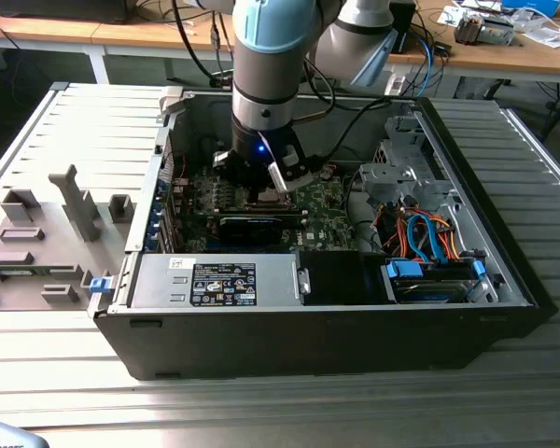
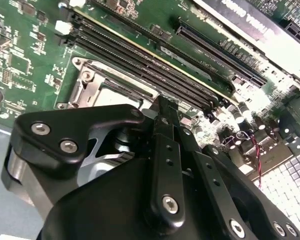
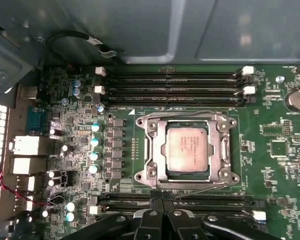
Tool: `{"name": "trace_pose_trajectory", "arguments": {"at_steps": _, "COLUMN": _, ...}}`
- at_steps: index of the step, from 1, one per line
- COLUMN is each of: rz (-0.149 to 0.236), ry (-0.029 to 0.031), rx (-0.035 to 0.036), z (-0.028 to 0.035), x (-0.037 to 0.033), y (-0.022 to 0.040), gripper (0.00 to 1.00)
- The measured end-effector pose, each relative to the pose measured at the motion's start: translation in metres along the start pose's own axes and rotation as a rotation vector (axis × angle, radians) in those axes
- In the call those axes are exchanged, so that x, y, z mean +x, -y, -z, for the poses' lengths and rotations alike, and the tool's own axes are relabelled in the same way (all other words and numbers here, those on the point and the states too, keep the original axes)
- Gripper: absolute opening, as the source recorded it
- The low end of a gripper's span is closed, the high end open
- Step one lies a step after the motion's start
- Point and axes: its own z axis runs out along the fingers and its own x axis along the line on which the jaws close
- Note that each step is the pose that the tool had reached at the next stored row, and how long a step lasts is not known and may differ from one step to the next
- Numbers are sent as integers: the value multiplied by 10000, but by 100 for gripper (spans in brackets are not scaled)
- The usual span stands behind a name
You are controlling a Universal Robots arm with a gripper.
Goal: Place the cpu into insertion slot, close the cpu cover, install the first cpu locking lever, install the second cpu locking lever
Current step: 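Install the second cpu locking lever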
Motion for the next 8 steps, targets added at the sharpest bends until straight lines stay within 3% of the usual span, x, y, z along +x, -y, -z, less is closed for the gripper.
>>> {"name": "trace_pose_trajectory", "arguments": {"at_steps": 6, "rz": 16, "ry": 0, "rx": -168, "z": -65, "x": 75, "y": 33, "gripper": 11}}
{"name": "trace_pose_trajectory", "arguments": {"at_steps": 8, "rz": 35, "ry": -1, "rx": -191, "z": -86, "x": 92, "y": 42, "gripper": 11}}
